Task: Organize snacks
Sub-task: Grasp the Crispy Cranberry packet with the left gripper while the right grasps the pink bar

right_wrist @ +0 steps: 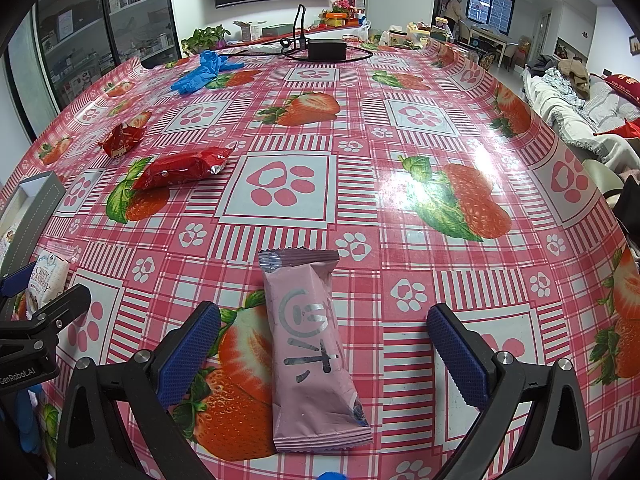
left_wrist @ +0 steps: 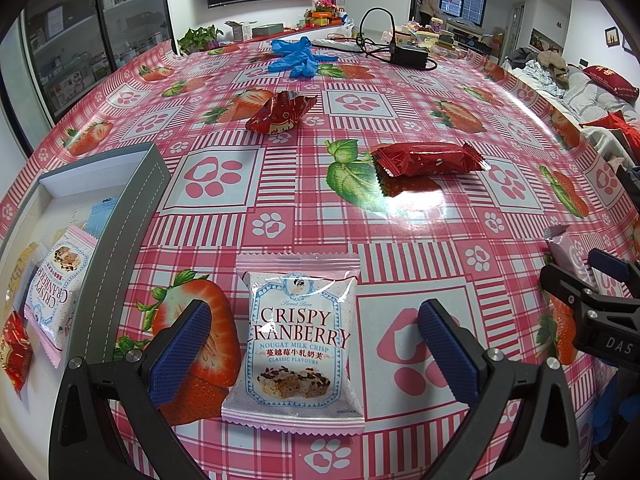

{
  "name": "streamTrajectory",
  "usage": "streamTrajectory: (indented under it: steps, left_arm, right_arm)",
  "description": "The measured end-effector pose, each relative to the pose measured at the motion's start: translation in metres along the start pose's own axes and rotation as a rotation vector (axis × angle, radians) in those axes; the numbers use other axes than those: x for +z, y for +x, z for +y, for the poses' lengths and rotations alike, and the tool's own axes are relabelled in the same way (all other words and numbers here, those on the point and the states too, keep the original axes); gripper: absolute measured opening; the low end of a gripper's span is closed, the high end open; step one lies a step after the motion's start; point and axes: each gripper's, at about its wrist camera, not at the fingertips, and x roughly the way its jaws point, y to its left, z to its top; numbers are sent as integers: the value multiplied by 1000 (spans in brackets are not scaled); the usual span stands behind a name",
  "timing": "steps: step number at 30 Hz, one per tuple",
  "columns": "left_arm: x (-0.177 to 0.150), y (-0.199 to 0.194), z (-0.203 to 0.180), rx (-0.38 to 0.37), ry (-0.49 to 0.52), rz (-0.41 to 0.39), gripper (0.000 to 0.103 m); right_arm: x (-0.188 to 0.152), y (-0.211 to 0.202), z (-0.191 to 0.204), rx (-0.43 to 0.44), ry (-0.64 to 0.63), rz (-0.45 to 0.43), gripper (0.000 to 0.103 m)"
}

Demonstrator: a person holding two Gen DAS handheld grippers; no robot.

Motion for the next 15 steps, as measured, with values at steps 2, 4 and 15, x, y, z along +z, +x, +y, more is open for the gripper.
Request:
streamTrajectory:
  steps: [2,4,15]
  left_arm:
    - [-3,-2,-1,6,-6,6,102]
    - [-7,-5,-3,-1,5,27,102]
    - [-9,-31,-15,-153,28,81,42]
  right_arm:
    - [1,0,0,-2,-3,11,103]
    - [4,0,0,-8,3,42,103]
    - [8,-17,2,111,19,127,27]
